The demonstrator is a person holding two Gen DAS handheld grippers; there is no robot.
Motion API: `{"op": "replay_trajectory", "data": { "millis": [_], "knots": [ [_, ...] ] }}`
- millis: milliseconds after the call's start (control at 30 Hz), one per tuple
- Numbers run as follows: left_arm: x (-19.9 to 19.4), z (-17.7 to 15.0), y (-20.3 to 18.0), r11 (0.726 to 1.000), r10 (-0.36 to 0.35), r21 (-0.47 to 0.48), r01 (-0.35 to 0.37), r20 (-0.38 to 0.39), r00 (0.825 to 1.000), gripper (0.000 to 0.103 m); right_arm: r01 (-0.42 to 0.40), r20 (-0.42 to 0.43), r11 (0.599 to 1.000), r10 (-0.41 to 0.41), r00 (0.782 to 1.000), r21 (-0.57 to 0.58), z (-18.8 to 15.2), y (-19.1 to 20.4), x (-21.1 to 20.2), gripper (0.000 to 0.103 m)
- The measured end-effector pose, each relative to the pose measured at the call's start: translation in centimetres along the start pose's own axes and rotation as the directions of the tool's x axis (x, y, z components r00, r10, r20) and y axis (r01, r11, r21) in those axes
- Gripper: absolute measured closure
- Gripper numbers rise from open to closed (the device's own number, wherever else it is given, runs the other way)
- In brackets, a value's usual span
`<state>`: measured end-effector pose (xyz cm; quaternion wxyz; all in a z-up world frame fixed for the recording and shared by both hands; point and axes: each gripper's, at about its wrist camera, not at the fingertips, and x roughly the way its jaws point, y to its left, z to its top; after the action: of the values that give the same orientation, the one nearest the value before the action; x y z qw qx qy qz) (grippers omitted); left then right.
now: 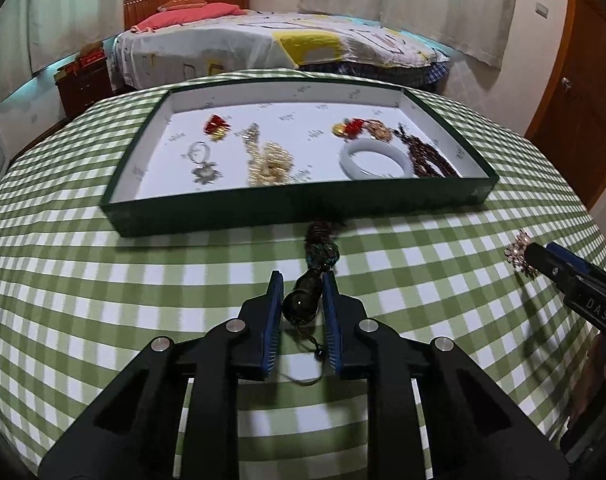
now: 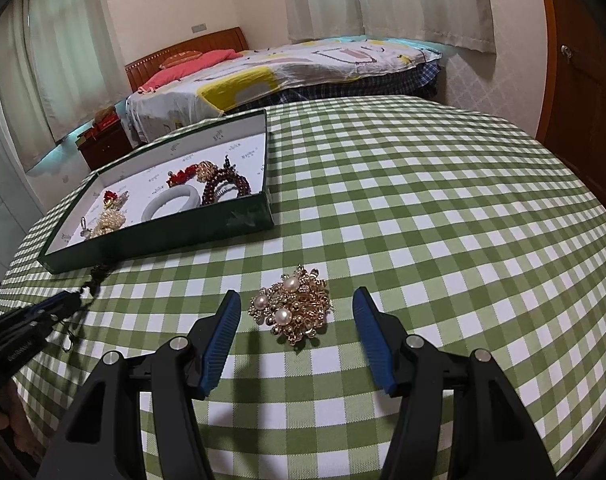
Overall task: Organize jewelry
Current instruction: 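Grasp the black cord pendant with the left tool while the right tool grasps the pearl cluster brooch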
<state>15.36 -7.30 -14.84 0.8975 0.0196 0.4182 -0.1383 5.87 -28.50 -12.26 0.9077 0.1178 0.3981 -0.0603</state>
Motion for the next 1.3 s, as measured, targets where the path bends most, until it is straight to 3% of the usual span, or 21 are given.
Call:
{"op": "replay_trajectory", "data": {
  "millis": [333,433,500,667,1300],
  "knots": [
    [-0.4,-0.2,3.4,0.997,0.036,-0.062,-0.036,0.003,0.999,0.083,0.011,-0.046,1.0,-0.013,0.999,-0.029,0.3,0.9,1.4,0.046],
    [-0.4,-0.3,3.8,0.997,0.037,-0.073,-0.037,0.0,0.999,0.083,0.015,-0.045,0.999,-0.017,0.999,-0.05,0.0,1.4,1.4,0.051],
    [-0.4,-0.4,3.9,0.997,0.036,-0.075,-0.035,0.001,0.999,0.083,0.019,-0.044,0.997,-0.022,0.999,-0.071,-0.1,1.7,1.4,0.063],
    [-0.6,-0.5,4.1,0.996,0.031,-0.082,-0.031,0.004,1.0,0.083,-0.011,-0.04,0.997,0.008,0.999,-0.08,-0.4,2.2,1.1,0.075],
    [-0.7,-0.8,4.4,0.995,0.027,-0.097,-0.027,-0.001,1.0,0.083,-0.039,-0.021,0.993,0.037,0.999,-0.114,-0.5,3.9,0.4,0.075]
  ]
}}
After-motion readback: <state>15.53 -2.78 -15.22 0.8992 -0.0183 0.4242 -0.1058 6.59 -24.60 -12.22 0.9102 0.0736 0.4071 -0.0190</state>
